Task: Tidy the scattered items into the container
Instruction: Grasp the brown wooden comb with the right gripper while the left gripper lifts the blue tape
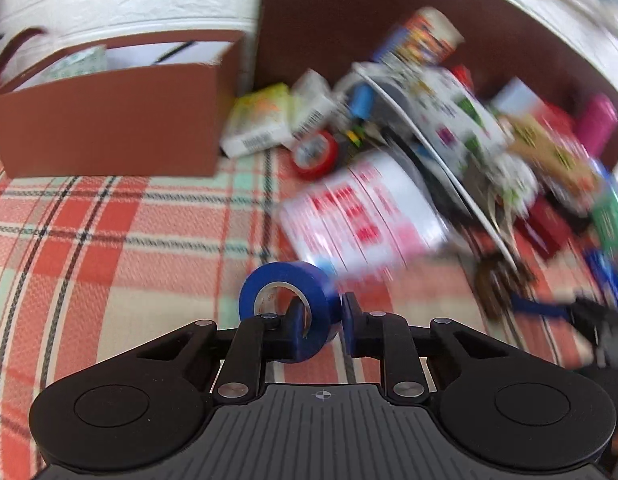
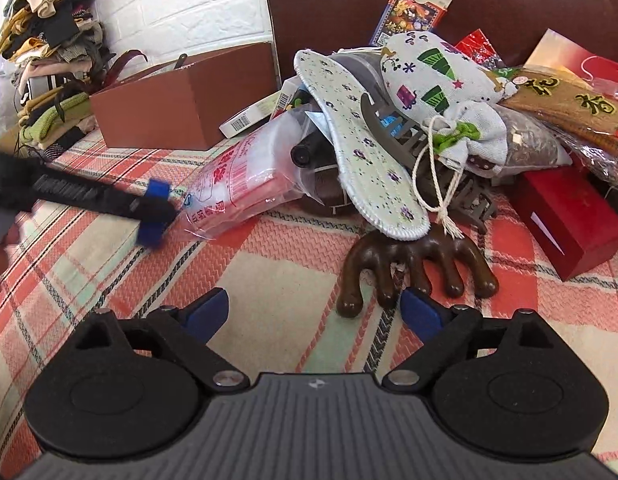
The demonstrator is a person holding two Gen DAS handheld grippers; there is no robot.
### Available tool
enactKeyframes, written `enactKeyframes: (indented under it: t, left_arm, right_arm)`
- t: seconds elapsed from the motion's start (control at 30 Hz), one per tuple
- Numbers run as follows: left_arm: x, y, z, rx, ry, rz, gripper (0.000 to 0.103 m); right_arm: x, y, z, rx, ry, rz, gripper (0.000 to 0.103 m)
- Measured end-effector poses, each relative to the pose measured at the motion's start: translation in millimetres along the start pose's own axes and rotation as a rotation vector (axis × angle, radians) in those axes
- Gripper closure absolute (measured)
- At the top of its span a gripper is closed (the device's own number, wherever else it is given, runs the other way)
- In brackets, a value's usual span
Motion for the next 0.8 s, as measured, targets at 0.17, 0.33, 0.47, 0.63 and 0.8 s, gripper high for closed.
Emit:
enactKeyframes:
  t: [0.17,0.33,0.47,0.63,0.8]
  left_arm:
    - [-7.3,19.2,19.6,0.059,-0.044,0.021,0.065]
    - [-0.9,20.5,22.2,0.008,-0.027,0.014,0.055]
    - [6.7,23.3,23.4,0.015,-0.028,0.001,0.050]
    - [12.2,23.9,24.3,0.026,-0.027,-0.018,0.050]
    - [13.8,22.2,25.2,0.041,-0.020,-0.041,0.078]
  right_arm:
    - [0.1,5.7,-2.5,0.037,0.015,0.028,0.022]
    - [1.3,14.1,-4.7,0.054,0.018,0.043,0.038]
    - [2.9,21.7,-6.2,0.065,0.017,0.029,0.043]
    - [10.0,24.0,-8.7,0.050,0.011,0.014,0.043]
    - [16.3,23.4,-10.4,-0.014,0.008,0.056,0.060]
Point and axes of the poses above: each gripper's, at about its wrist camera, not at the fingertips, and x roughly the way its jaws point, y to its right, z to its underside, the point moved 7 cm from there along x, roughly the way its jaws point, and after that the axes turned 9 degrees about y, right-handed, at the moved point
